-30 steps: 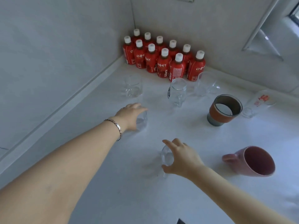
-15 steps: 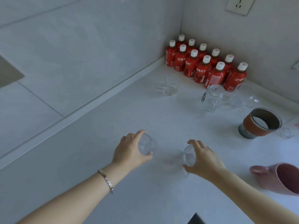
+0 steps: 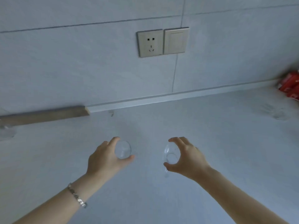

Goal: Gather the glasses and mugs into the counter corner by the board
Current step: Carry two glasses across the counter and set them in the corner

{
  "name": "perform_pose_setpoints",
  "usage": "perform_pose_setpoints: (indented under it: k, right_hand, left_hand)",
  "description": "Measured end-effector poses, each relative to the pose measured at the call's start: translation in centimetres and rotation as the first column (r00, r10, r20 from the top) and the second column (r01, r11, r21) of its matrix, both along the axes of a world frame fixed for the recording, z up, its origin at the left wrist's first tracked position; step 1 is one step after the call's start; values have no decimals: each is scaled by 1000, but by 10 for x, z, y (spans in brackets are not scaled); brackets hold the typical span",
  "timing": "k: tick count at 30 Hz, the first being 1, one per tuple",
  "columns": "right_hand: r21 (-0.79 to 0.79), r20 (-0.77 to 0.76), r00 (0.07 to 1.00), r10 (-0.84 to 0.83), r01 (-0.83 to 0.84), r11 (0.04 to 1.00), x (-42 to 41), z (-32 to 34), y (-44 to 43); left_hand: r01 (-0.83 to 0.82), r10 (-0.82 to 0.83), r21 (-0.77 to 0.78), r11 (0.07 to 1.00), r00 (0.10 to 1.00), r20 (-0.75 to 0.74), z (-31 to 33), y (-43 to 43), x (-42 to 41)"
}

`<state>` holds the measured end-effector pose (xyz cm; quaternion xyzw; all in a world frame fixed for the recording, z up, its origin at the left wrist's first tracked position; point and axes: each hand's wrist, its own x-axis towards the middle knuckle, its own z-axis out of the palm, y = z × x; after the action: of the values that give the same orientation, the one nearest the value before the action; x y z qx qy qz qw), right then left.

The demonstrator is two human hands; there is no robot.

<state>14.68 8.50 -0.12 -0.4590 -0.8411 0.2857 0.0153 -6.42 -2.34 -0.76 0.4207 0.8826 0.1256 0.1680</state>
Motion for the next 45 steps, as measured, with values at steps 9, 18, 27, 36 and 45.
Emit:
perform_pose_setpoints:
  k: [9, 18, 27, 36, 45]
  right_hand:
    - [-9, -9, 988, 157, -157, 988, -243, -14, -94]
    - [-37, 44, 970, 239, -238, 971, -382, -21, -130]
    - [-16, 79, 970, 230, -230, 973, -437, -36, -120]
    - [-53, 102, 967, 235, -231, 972, -447, -53, -122]
    - [-125, -21, 995, 98, -100, 987, -493, -65, -119]
  left_hand:
    - [-230, 229, -43, 972, 973, -27, 6, -114, -239]
    - [-392, 388, -89, 916, 920, -57, -13, -121, -396]
    - [-422, 427, -94, 902, 904, 39, -51, -76, -459]
    - [-31, 38, -147, 989, 998, 42, -46, -91, -481]
    - [64, -64, -24, 998, 998, -8, -57, -96, -497]
